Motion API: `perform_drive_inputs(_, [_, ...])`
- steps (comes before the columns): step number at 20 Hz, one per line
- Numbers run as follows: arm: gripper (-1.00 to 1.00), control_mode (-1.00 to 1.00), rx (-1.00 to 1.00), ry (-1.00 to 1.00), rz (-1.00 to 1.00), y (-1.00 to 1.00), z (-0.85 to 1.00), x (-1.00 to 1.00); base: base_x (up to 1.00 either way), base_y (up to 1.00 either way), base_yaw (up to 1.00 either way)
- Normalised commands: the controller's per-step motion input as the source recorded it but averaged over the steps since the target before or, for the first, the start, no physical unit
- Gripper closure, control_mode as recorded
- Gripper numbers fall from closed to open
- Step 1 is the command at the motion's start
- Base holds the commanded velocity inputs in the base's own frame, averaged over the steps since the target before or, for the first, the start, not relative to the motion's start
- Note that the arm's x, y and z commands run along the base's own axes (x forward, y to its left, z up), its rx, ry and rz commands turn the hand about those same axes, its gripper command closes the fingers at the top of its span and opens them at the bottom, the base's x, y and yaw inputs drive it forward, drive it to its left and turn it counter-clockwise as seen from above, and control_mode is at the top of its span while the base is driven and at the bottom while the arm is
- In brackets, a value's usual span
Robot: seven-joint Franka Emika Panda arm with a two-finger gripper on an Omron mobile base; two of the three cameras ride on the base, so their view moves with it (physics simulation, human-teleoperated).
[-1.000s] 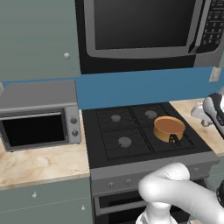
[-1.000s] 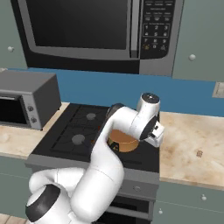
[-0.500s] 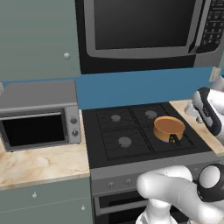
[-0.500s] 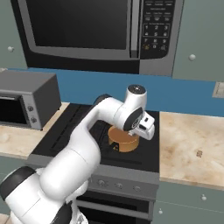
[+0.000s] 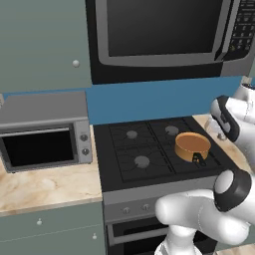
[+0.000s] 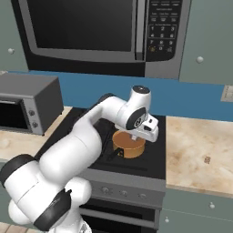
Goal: Pick up the sugar cube(s) and place them in the saucepan with hot chocolate.
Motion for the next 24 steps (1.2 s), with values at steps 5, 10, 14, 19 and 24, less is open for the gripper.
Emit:
perform_drive_inputs(5, [1.0, -1.0, 0.0, 0.0, 0.09, 0.39, 0.0, 0.06, 0.0, 0.0, 0.0])
perform_drive_inputs(10, [1.0, -1.0, 0.0, 0.0, 0.09, 0.29, -0.13, 0.11, 0.0, 0.0, 0.0])
perform_drive_inputs(14, [1.0, -1.0, 0.0, 0.0, 0.08, 0.03, -0.29, 0.22, 0.0, 0.0, 0.0])
perform_drive_inputs(19, [1.0, -1.0, 0.0, 0.0, 0.04, 0.0, -0.3, 0.37, 0.0, 0.0, 0.0])
perform_drive_inputs(24, [1.0, -1.0, 0.0, 0.0, 0.03, -0.01, -0.18, 0.24, 0.0, 0.0, 0.0])
